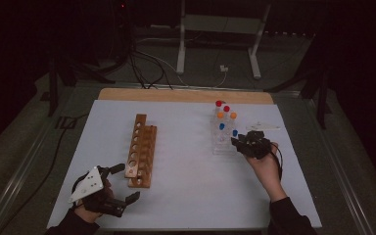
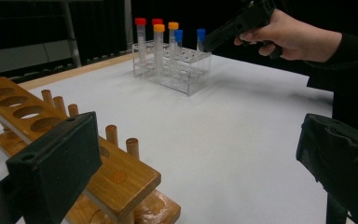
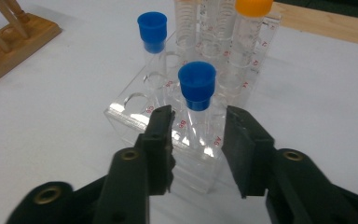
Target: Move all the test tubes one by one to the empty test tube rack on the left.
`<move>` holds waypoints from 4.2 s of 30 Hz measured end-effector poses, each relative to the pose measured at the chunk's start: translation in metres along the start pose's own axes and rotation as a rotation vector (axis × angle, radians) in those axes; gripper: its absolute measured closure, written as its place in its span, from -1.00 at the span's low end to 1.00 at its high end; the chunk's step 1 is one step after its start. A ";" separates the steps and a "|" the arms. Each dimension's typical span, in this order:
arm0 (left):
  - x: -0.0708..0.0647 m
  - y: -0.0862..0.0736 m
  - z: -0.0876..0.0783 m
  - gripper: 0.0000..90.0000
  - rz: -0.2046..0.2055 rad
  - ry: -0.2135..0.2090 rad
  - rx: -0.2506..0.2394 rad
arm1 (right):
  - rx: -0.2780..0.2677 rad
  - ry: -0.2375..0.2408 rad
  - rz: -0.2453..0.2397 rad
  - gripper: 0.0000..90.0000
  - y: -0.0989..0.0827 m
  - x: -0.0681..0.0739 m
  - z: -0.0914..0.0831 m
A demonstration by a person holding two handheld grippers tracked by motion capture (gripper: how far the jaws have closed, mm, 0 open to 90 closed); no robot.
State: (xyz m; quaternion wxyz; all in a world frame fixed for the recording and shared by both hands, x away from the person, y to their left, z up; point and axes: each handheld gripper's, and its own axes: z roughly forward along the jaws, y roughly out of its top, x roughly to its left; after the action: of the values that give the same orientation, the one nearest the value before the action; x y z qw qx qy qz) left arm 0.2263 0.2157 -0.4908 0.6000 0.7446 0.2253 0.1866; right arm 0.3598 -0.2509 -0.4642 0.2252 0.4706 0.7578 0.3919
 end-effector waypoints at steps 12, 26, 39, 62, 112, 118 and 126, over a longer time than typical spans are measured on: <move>0.001 0.000 -0.001 -0.99 0.001 0.011 0.000 | 0.018 -0.041 -0.010 0.68 0.002 0.005 0.008; 0.001 0.001 0.000 -0.99 0.004 0.017 0.013 | -0.058 -0.066 -0.038 0.71 0.011 0.007 -0.012; -0.002 0.012 -0.001 -0.99 0.005 -0.028 0.013 | -0.145 -0.100 -0.114 0.71 0.025 0.019 -0.046; -0.016 0.072 0.044 -0.99 -0.014 -0.150 0.099 | -0.101 0.139 -0.220 0.72 0.010 0.083 -0.051; -0.044 0.098 0.148 0.68 0.062 -0.169 0.203 | -0.056 0.303 -0.330 0.71 -0.006 0.137 -0.049; -0.044 0.100 0.149 0.73 0.091 -0.160 0.209 | -0.061 0.302 -0.325 0.71 -0.006 0.136 -0.050; -0.038 0.105 0.144 0.74 0.076 -0.140 0.200 | -0.093 0.307 -0.313 0.32 -0.006 0.133 -0.050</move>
State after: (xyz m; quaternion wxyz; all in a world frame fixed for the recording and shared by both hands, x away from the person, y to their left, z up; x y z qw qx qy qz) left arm 0.2859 0.0595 -0.4184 0.5297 0.8199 0.1719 0.1332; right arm 0.2607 -0.1531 -0.4358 0.1867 0.2710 0.8281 0.4538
